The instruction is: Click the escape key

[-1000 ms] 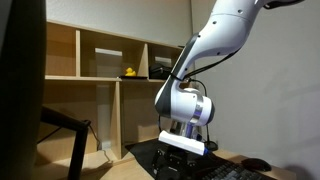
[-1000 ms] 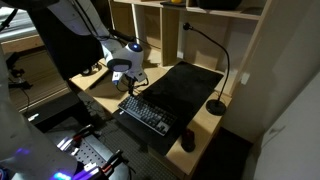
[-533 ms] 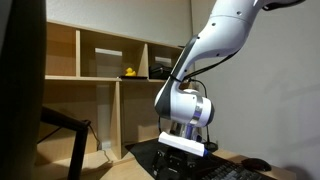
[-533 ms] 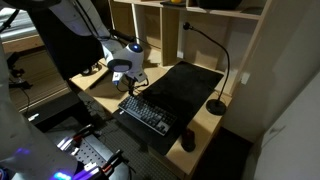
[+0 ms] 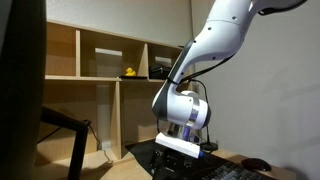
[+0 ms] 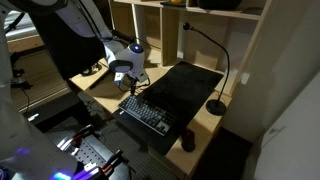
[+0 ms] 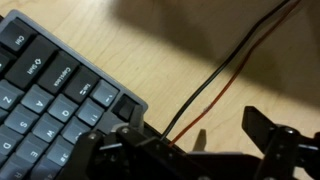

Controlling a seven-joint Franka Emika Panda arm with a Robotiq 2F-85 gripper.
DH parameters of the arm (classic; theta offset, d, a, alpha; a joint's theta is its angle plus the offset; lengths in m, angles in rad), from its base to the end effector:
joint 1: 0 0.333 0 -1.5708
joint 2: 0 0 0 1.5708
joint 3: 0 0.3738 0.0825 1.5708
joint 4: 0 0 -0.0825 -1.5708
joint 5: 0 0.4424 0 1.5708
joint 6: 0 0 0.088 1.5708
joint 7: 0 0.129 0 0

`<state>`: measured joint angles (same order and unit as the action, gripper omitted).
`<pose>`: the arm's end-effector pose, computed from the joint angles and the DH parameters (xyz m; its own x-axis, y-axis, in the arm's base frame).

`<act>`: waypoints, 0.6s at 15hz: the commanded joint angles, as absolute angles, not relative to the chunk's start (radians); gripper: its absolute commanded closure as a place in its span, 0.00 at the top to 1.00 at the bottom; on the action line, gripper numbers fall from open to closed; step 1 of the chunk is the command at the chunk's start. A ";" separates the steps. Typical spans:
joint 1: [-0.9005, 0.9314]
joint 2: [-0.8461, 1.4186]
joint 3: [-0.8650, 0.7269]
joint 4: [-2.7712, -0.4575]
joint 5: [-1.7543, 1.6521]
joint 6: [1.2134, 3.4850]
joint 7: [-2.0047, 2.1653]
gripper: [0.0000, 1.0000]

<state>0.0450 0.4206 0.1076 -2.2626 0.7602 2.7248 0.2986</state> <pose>0.5800 0.0720 0.1522 0.6673 -0.7199 -0.1908 -0.7385 -0.6065 -0.2946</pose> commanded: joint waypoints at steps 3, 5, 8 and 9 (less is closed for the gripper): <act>0.049 0.420 0.103 -2.259 0.758 2.721 0.302 1.00; 0.049 0.420 0.103 -2.259 0.758 2.721 0.302 1.00; 0.053 0.436 0.096 -2.258 0.754 2.726 0.316 1.00; 0.052 0.444 0.098 -2.255 0.759 2.729 0.317 1.00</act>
